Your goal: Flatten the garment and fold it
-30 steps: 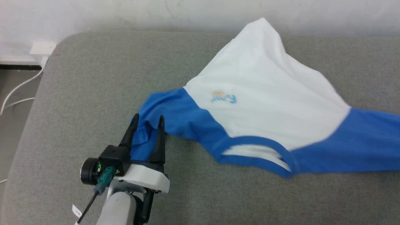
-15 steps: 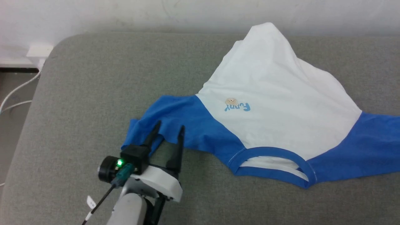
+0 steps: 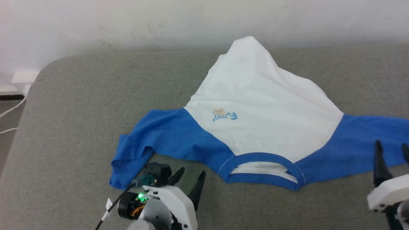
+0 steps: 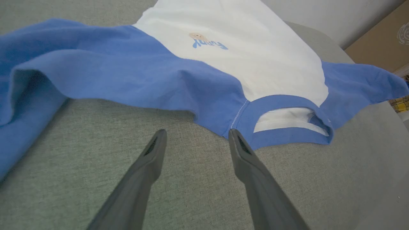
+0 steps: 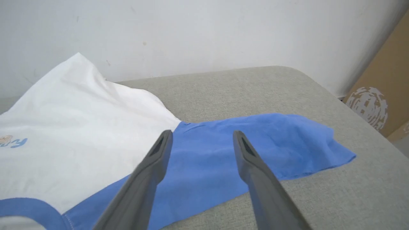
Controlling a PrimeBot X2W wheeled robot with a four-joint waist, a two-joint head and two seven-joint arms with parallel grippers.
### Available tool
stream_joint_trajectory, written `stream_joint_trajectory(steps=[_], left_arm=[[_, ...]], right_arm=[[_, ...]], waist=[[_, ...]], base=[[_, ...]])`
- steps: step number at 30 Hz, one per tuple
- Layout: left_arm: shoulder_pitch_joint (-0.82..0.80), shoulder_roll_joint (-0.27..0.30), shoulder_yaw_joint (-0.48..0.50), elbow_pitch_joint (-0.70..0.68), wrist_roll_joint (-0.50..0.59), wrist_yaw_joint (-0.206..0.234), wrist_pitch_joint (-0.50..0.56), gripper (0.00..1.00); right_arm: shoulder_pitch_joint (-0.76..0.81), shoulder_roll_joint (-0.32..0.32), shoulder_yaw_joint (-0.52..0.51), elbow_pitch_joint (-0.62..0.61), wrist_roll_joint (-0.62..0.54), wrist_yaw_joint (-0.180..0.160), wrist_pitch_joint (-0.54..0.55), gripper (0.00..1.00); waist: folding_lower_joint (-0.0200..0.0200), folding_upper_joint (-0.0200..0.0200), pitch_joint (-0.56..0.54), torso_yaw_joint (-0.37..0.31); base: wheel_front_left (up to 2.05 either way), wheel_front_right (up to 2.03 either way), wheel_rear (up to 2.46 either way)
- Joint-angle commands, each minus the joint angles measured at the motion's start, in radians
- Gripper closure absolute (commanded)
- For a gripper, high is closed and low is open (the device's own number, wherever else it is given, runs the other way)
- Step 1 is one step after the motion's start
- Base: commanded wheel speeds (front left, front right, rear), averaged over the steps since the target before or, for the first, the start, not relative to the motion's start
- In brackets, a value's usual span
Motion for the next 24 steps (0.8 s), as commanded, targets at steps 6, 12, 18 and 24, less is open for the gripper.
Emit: stream_joint_trajectory(steps=[6,12,18,24], left_arm=[[-0.092,-0.003,0.030,0.062,-0.084,0.061,0.038,0.00],[-0.164,-0.003,0.051,0.130,-0.135,0.093,0.043,0.00],[-0.205,0.009,0.074,0.168,-0.127,0.106,-0.022,1.00],[-0.184,0.024,0.066,0.184,-0.117,0.115,-0.026,1.00]], right_arm=[[0.050,0.006,0.116,-0.068,0.083,-0.002,0.012,0.00],[0.035,0.006,0.151,-0.082,0.097,-0.002,0.019,0.00],[0.030,0.006,0.173,-0.080,0.100,-0.002,0.024,0.00],[0.039,0.007,0.175,-0.065,0.074,-0.002,0.106,0.00]], waist=[[0.0001,0.0000,0.031,-0.049],[0.0001,0.0000,0.059,-0.066],[0.0001,0.0000,0.066,-0.063],[0.0001,0.0000,0.057,-0.052]], base=[[0.00,0.00,0.00],[0.00,0.00,0.00],[0.00,0.00,0.00],[0.00,0.00,0.00]])
